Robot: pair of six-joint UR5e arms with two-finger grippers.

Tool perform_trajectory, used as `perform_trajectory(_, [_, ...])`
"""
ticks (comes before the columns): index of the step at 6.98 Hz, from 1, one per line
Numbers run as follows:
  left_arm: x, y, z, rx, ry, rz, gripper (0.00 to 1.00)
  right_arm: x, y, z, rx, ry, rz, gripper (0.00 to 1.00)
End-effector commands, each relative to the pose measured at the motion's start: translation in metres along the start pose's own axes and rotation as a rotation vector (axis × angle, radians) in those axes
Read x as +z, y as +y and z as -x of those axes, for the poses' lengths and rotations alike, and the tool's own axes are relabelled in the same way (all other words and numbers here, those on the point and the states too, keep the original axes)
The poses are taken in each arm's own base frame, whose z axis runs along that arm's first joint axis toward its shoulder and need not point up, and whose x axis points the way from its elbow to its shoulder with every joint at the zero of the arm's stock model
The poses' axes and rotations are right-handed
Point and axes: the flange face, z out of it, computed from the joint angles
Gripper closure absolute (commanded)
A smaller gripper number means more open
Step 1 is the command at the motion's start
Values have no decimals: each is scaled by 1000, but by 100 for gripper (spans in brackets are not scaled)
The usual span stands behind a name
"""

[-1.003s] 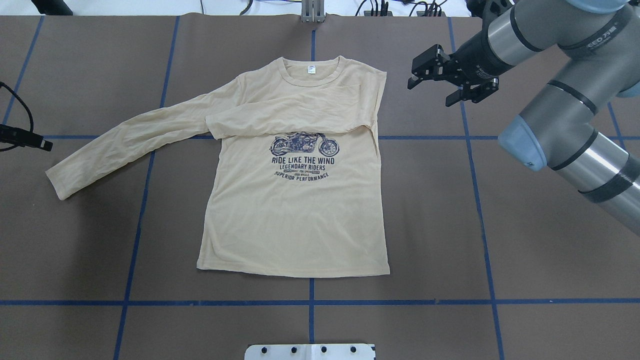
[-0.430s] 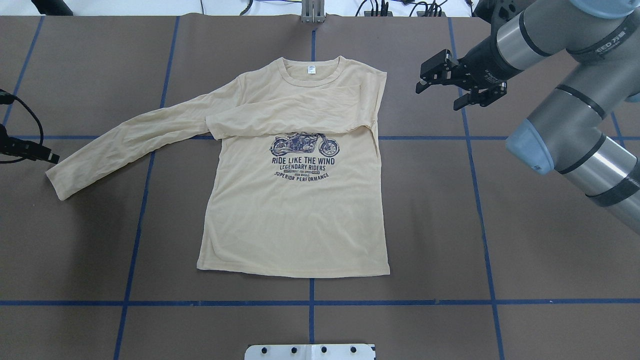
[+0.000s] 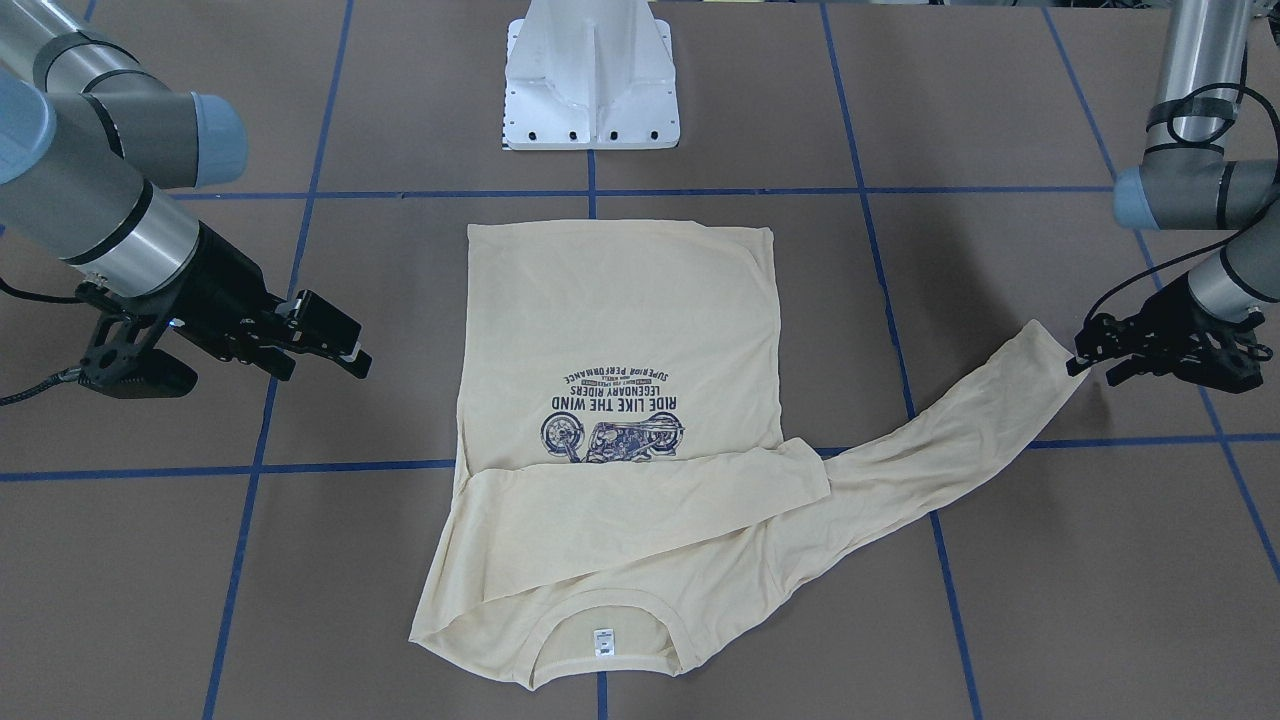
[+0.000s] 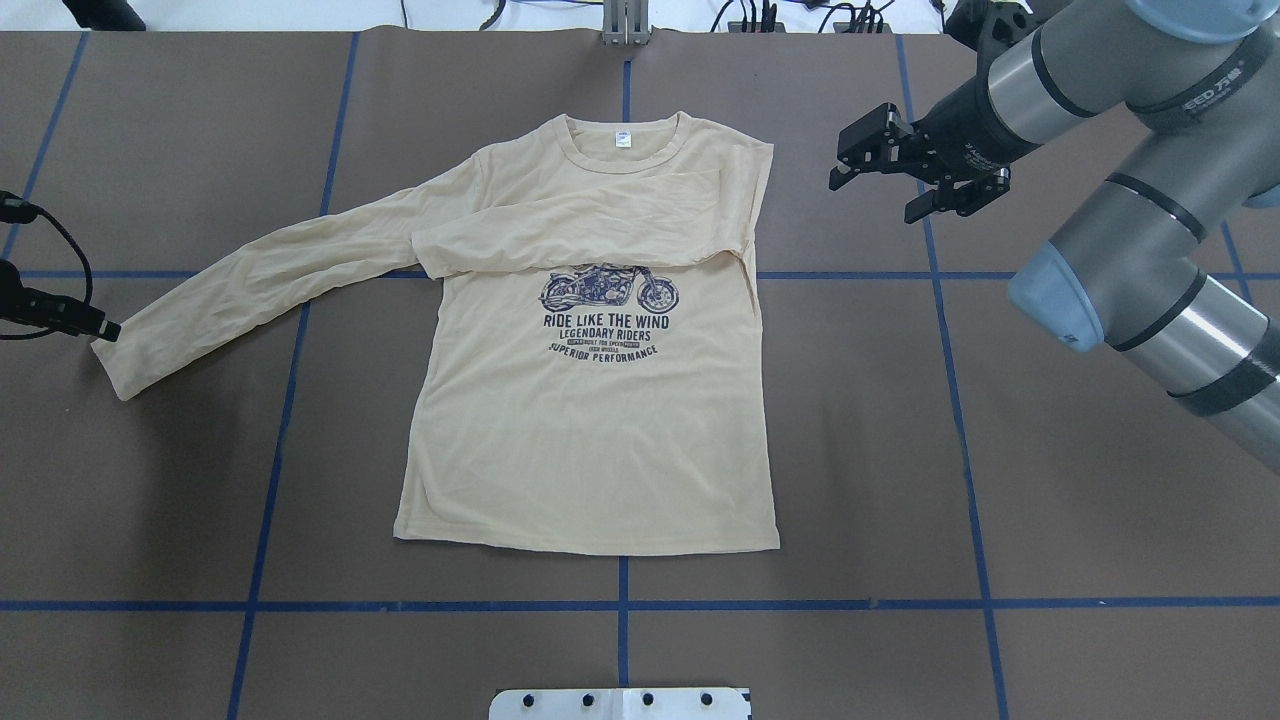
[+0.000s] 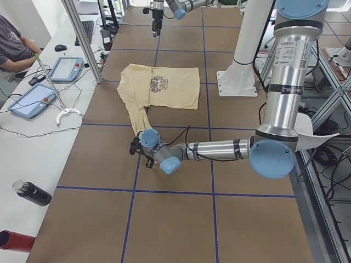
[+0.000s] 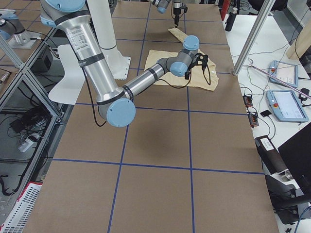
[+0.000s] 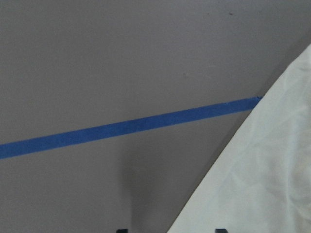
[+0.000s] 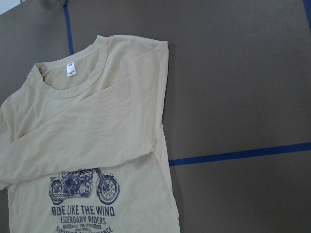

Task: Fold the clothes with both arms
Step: 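Release the sleeve and lift the right gripper away while left gripper approaches other cuff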

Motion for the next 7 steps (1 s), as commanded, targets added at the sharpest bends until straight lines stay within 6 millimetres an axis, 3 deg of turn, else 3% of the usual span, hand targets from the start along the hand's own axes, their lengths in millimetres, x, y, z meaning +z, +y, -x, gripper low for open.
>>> perform_trajectory(1, [3, 9, 4, -6, 5, 18, 40, 4, 3, 1, -2, 2, 6, 0])
perform_trajectory(4, [7, 12, 2, -8, 9, 30, 44, 7, 3, 1, -3, 5, 7, 0])
perform_trajectory(6, [10, 14, -1, -14, 11, 35, 57, 6, 4, 1, -3, 3, 7, 0])
perform_trajectory(7, [10, 14, -2, -16, 12, 36, 100, 6, 4, 0, -2, 4, 8, 0])
